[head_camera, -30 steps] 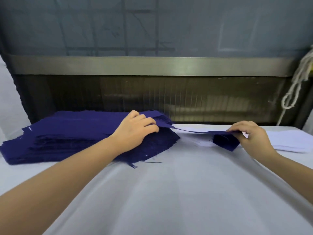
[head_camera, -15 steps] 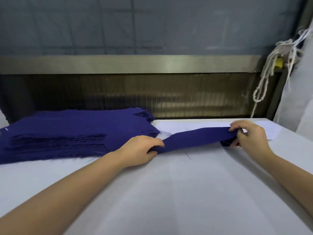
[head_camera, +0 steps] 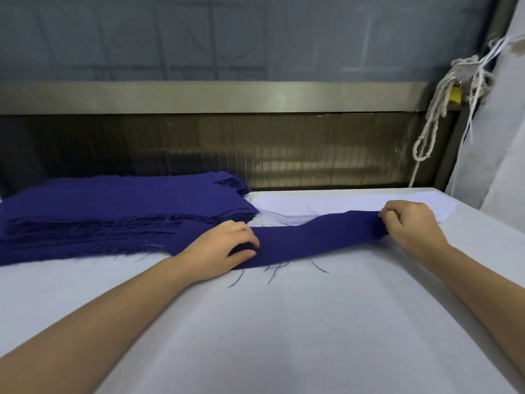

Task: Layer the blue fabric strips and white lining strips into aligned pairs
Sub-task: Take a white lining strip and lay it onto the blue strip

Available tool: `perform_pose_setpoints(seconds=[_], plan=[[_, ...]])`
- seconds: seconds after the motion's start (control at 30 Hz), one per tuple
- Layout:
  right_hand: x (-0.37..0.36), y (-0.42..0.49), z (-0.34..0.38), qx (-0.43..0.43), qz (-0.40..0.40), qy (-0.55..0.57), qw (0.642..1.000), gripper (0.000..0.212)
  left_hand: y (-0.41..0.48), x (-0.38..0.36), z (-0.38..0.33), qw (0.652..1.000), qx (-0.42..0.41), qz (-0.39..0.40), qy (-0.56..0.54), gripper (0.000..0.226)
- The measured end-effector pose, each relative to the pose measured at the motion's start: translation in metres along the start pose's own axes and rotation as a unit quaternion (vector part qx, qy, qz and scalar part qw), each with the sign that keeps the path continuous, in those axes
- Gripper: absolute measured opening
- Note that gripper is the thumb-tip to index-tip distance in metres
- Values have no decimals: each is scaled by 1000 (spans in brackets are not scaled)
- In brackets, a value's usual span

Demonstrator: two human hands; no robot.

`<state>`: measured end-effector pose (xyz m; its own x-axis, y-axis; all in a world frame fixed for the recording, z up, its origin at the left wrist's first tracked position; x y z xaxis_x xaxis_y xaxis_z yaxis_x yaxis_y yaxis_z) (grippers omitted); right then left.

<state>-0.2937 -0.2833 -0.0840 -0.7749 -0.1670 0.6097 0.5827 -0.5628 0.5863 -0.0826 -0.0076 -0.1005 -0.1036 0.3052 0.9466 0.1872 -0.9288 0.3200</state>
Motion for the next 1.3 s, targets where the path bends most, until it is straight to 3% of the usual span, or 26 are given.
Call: perform_pose_setpoints(seconds=[0.3,0.43,0.63,0.77,0.97,1.1,1.3], plan=[[4,-2,11,42,-32,9,999,37,0,-10,7,998,18,47,-31,33],[3,-2,5,16,-21,-20,999,35,1,-12,8,997,18,62,-33,34],[4,0,1,-26,-77,-105,991,41,0,-12,9,997,14,69,-36,34],[2,3,-3,-29,-44,-183,982,30,1,-12,9,997,12,73,-37,35],[-11,-1,5,10,70,-157,985,21,0,-12,8,996,13,83,-41,36],[-16,-4,0,-42,132,-166,976,29,1,-12,7,994,10,97,-50,37],[-11,-1,-2,-107,136,-246,954,25,5,-14,0,993,2,111,-49,38]])
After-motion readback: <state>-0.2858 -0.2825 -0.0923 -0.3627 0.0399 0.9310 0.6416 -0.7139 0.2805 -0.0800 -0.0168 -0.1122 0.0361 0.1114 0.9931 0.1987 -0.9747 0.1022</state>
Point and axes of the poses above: each hand's wrist, its own y-axis towards the middle knuckle, its own x-axis out of the back of the hand, z = x × y, the point moved 2 cm from there along y, towards the middle knuckle, and after that the axes turned 15 degrees about y, right-handed, at the moved point
